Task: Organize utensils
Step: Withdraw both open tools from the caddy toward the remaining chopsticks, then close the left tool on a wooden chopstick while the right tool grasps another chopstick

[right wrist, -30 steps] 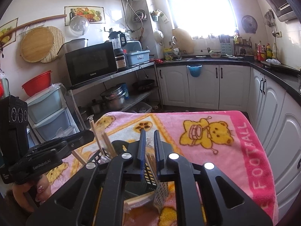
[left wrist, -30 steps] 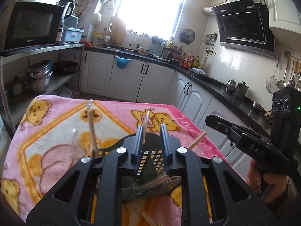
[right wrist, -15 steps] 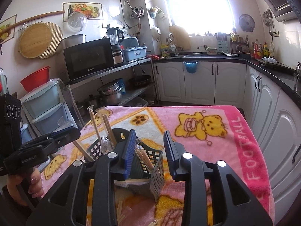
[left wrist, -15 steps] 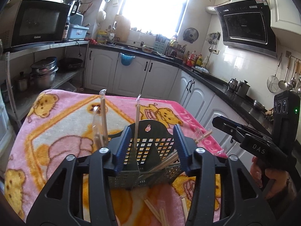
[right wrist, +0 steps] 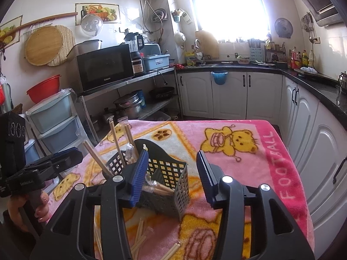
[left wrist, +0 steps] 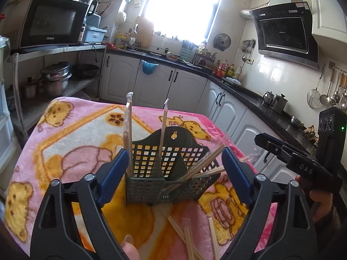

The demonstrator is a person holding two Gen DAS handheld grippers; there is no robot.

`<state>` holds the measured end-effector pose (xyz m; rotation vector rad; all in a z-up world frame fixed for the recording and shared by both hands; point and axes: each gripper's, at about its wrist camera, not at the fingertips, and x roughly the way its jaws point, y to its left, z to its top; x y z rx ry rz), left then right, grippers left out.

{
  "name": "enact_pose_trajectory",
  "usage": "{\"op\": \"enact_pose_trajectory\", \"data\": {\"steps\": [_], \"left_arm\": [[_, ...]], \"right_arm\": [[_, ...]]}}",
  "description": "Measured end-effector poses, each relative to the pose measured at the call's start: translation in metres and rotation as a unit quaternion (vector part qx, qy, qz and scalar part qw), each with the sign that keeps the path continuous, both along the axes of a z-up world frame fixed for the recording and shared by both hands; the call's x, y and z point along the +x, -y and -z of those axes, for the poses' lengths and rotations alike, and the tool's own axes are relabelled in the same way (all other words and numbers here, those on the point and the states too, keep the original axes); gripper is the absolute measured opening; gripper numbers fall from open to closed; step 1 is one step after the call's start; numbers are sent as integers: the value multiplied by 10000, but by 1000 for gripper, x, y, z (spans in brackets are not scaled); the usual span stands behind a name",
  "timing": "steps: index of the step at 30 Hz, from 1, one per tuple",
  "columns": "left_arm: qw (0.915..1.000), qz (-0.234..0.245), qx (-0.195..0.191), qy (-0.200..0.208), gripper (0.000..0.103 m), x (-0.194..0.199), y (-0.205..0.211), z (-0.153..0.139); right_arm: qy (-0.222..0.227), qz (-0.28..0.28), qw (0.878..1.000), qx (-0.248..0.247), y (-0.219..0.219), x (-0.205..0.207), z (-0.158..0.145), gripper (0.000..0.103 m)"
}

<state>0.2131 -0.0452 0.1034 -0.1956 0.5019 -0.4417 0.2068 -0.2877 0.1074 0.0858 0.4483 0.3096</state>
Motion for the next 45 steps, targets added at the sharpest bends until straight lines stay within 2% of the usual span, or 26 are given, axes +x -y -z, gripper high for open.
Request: {"op": "enact_pose_trajectory", "data": {"steps": [9, 19, 45], "left_arm": [[10000, -32, 17, -21, 92, -17, -3, 6], [9995, -157, 13, -269, 92, -25, -12, 24], [9911, -560, -3, -1206, 92, -43, -47, 94]], "right_arm": [[-6, 5, 10000, -58, 5, -23, 6, 50], [-303, -50, 9994, -138, 1, -38, 29, 50], [-1046, -671, 9919, -261, -52, -47, 91, 50]]}}
